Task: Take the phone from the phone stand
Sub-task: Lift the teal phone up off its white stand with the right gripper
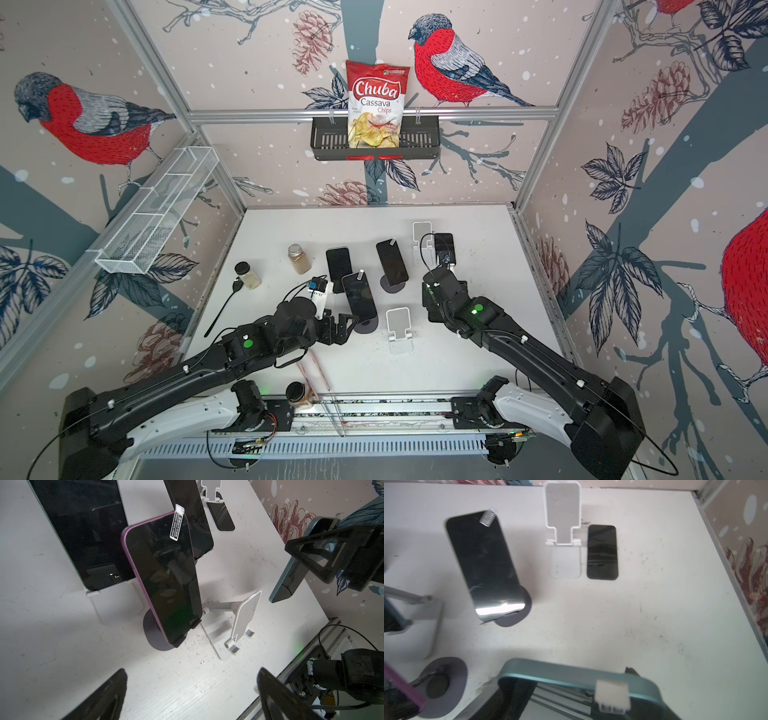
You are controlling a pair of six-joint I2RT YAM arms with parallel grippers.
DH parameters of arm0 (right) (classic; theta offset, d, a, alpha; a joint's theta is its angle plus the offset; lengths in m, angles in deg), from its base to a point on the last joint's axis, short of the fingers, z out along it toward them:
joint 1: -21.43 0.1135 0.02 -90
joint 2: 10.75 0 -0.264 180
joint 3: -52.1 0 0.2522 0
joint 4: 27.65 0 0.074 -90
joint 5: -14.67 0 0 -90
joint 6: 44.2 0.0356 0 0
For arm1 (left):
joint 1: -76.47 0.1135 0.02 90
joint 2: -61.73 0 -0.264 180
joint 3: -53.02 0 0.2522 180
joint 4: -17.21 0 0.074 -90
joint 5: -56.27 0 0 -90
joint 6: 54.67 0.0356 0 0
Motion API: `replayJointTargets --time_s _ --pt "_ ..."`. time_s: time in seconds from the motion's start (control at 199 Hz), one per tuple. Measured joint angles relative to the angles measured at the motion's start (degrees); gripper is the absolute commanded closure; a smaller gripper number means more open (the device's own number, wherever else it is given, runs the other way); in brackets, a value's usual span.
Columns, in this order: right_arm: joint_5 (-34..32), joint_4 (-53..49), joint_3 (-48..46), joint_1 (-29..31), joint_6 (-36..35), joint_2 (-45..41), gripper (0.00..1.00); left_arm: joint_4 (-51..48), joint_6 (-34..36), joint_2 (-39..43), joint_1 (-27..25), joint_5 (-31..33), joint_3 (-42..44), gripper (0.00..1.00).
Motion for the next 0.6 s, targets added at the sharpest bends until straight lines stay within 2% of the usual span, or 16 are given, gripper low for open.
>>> replayJointTargets --time_s 0.316,0.597 --pt "4.2 2.5 0.2 -10.9 -1.5 6.6 0.34 0.7 0.6 0.2 0.0 0.0 0.4 0.03" --pt "5.8 5.1 6.2 -19.5 -4.5 16.4 0.33 0.8 1.9 0.9 0.0 0.0 0.4 0.03"
